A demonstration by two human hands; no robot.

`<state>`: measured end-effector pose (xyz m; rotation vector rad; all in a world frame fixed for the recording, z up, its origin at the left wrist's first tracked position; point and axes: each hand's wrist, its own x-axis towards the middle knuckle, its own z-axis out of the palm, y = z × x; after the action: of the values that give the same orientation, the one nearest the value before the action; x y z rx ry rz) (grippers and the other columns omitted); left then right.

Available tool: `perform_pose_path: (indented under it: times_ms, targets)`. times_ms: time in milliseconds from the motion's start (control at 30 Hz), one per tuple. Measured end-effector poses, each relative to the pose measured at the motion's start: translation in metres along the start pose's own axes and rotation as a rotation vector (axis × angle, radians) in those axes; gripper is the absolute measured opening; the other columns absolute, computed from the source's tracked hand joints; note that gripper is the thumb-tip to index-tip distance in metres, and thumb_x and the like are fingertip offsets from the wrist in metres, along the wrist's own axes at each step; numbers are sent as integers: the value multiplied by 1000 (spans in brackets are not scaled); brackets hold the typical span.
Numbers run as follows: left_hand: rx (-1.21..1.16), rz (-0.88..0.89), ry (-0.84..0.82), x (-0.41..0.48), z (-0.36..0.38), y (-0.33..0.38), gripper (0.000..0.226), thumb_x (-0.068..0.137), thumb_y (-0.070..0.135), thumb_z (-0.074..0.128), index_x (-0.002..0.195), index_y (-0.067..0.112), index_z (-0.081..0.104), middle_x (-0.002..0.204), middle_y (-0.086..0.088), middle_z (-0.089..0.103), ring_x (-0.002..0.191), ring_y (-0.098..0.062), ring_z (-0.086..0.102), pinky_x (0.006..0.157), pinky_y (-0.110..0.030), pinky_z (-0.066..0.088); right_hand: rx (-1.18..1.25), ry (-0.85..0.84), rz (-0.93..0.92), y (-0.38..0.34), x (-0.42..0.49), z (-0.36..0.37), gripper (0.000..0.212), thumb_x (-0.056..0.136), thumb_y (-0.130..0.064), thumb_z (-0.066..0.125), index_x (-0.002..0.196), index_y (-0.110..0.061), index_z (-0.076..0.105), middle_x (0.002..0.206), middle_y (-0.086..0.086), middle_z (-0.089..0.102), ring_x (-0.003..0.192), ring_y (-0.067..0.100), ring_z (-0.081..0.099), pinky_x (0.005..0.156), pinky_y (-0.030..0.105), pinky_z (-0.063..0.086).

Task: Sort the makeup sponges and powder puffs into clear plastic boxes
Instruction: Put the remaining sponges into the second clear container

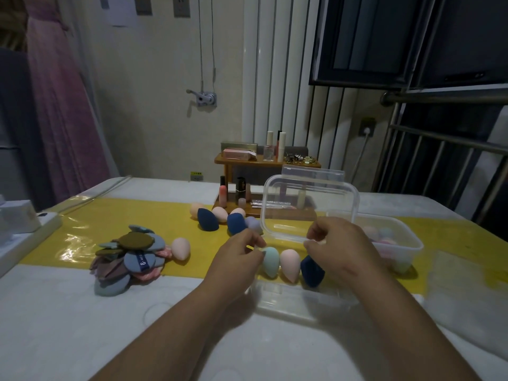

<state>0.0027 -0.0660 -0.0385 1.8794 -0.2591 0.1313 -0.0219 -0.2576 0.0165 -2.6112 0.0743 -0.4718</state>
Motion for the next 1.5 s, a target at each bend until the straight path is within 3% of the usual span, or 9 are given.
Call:
perform_pose_path:
  times_ms: [233,367,567,733,900,1067,1167,1233,1500]
  targets:
    - [47,-9,122,2,-9,1,11,85,29,52,92,36,58,97,5,64,86,-16,58,72,-42,49,-82,-39,-22,0,1,16,31,86,-28,59,115,-33,68,118,-6,62,111,18,51,93,35,46]
    - [799,-51,417,12,-33,-7,31,88,24,55,118,30,59,112,2,59,97,-17,47,78,-37,44,-86,-52,-5,-1,2,17,33,85,-27,58,116,-33,68,120,-5,61,111,19,53,92,35,47]
    - [1115,-196,358,14,-56,-23,21,90,31,50,107,26,61,112,0,51,101,-22,44,81,-34,39,-74,-67,9,-1,0,17,33,87,-27,58,119,-32,66,121,-6,58,109,19,52,93,36,48]
    - [1051,-271,297,15,-57,-23,14,95,29,49,85,19,51,108,-2,46,92,-22,37,74,-32,35,-58,-80,3,-1,0,17,36,87,-19,56,120,-31,66,124,-7,58,113,20,52,97,36,46]
    - [652,-269,474,17,-55,-16,15,95,8,50,104,13,59,104,1,48,91,-21,49,70,-34,44,-51,-77,15,-2,1,16,37,89,-16,54,121,-30,66,125,-5,57,113,21,53,98,37,47]
    - [232,112,425,12,-34,-5,9,94,14,61,97,23,61,112,1,57,96,-14,54,73,-24,42,-49,-72,-2,-2,-1,16,36,91,-18,54,123,-30,65,128,-7,58,116,19,51,100,37,46]
    - [-41,175,316,8,-25,2,24,91,21,69,85,35,50,95,15,62,87,-4,62,68,-22,49,-71,-51,-37,-2,0,16,35,89,-18,54,120,-30,66,127,-8,59,117,18,49,101,35,43]
    - [-94,191,257,6,-19,4,30,90,21,71,80,39,48,89,21,64,83,3,64,65,-15,48,-61,-20,-81,-2,0,15,32,90,-21,55,117,-31,67,125,-10,59,116,16,47,100,34,42]
    - [-83,293,116,-1,-9,11,35,87,18,73,77,41,50,103,19,69,104,-3,64,88,-27,51,339,-73,-190,-4,-6,14,32,96,-47,54,128,-48,52,107,-17,67,96,-1,60,78,28,50]
